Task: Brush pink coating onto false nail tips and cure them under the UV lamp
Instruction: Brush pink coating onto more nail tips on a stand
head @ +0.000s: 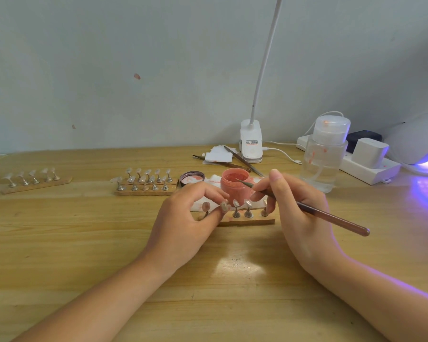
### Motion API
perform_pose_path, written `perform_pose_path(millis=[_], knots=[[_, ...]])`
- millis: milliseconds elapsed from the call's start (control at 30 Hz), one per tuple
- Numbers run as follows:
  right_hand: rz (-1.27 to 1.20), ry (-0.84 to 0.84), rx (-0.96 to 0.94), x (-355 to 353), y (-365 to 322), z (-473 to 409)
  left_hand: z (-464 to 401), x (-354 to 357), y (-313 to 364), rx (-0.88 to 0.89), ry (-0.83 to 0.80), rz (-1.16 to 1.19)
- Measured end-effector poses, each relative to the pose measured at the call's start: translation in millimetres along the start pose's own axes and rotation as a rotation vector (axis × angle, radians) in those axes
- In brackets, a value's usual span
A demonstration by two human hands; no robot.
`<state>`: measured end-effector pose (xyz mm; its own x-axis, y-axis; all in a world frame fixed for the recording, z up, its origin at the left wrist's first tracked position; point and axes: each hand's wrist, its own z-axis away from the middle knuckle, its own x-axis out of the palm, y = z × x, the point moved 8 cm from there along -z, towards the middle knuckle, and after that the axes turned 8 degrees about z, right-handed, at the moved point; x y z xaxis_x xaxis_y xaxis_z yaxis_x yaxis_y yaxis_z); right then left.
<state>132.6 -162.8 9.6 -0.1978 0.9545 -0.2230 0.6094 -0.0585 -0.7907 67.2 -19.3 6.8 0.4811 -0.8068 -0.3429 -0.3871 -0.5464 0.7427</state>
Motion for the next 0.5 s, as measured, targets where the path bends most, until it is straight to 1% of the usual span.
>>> perform_pose_path(millis=[200, 300, 400, 500], knots=[[-0.058, 0.058, 0.050, -5.6, 0.1, -1.4, -0.9, -8.3, 2.9, -0.034, 0.078, 0.110], [-0.070, 0.083, 0.068, -8.1, 3.1, -2.1, -2.0, -10.8, -3.3, -0.084, 0.097, 0.114], [-0.095, 0.118, 0.092, -11.0, 7.2, -3.1, -3.1, -11.8, -4.5, -0.077, 0.099, 0.134], [-0.053, 0.141, 0.082, -15.4, 6.6, -6.9, -3.9, -13.8, -8.0, -0.088, 0.115, 0.148]])
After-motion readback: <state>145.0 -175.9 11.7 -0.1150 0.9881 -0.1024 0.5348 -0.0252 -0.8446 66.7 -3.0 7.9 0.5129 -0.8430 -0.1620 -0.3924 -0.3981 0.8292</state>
